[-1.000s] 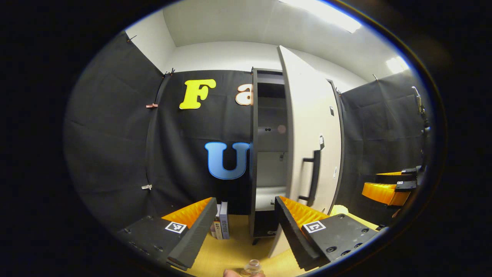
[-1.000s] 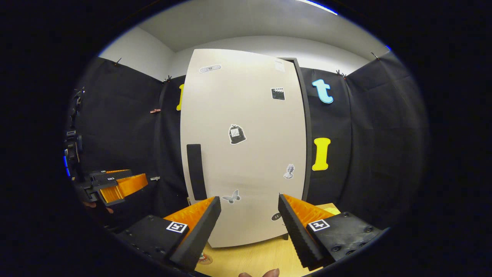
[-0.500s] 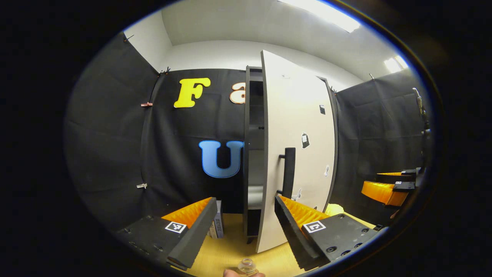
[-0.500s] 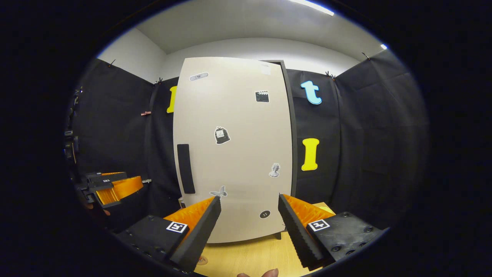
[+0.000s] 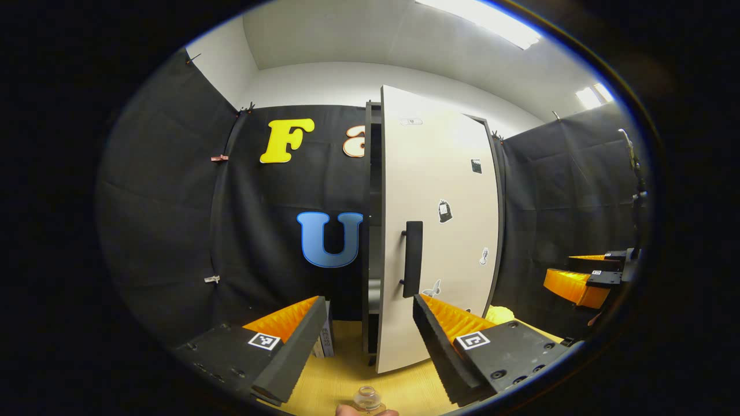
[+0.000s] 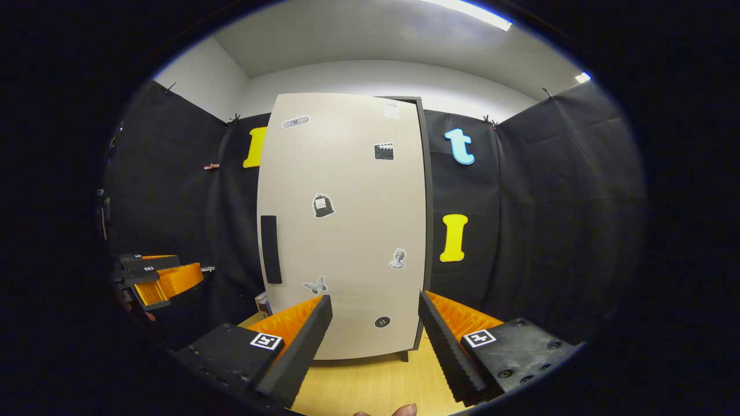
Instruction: Open the cabinet door with the right hand, grasp the bottle in the cabinet with the left hand and place it on the coaster, then close the cabinet door with the right hand.
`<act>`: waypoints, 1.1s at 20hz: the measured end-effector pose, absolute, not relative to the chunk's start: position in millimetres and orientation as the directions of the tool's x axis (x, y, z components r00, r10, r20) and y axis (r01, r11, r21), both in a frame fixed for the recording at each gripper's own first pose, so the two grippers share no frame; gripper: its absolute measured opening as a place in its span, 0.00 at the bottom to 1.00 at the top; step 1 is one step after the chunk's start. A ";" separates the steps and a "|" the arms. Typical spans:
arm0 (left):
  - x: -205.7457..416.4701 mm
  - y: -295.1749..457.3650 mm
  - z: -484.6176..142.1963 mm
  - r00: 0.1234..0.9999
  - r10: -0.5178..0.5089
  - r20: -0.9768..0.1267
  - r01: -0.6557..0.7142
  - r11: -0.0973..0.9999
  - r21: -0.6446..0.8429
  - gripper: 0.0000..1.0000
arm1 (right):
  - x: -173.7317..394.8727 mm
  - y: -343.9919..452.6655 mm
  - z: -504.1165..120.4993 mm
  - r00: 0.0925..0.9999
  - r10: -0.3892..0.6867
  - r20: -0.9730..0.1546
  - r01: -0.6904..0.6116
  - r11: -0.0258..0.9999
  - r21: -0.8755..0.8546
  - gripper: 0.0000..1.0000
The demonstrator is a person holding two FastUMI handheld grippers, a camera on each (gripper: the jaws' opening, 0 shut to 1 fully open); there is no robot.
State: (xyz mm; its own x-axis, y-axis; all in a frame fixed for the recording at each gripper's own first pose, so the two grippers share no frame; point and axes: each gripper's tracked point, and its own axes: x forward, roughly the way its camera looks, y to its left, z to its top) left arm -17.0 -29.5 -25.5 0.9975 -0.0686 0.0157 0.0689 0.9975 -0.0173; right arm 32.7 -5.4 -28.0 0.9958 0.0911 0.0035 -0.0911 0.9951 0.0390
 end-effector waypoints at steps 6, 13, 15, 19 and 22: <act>-13.6 -34.1 -29.8 0.997 -0.077 0.012 0.077 0.997 -0.006 0.95 | 29.8 -7.7 -30.3 0.997 0.075 0.000 -0.075 0.997 0.030 0.98; -2.3 -44.6 -30.2 0.994 -0.105 0.011 0.105 0.994 -0.006 0.94 | 30.6 -17.8 -35.8 0.999 0.044 0.001 -0.044 0.999 0.027 0.98; -2.6 -46.3 -27.0 0.994 -0.112 0.021 0.112 0.994 0.004 0.95 | 31.9 -20.3 -37.6 0.999 0.037 -0.003 -0.037 0.999 0.036 0.98; 0.1 -51.1 -25.5 0.992 -0.122 0.027 0.122 0.992 0.013 0.94 | 35.3 -26.5 -35.3 1.000 0.025 0.003 -0.025 0.999 0.040 0.98; -0.8 -55.5 -27.1 0.991 -0.132 0.024 0.131 0.991 0.009 0.94 | 37.6 -28.0 -35.0 1.000 0.024 0.002 -0.024 0.999 0.038 0.98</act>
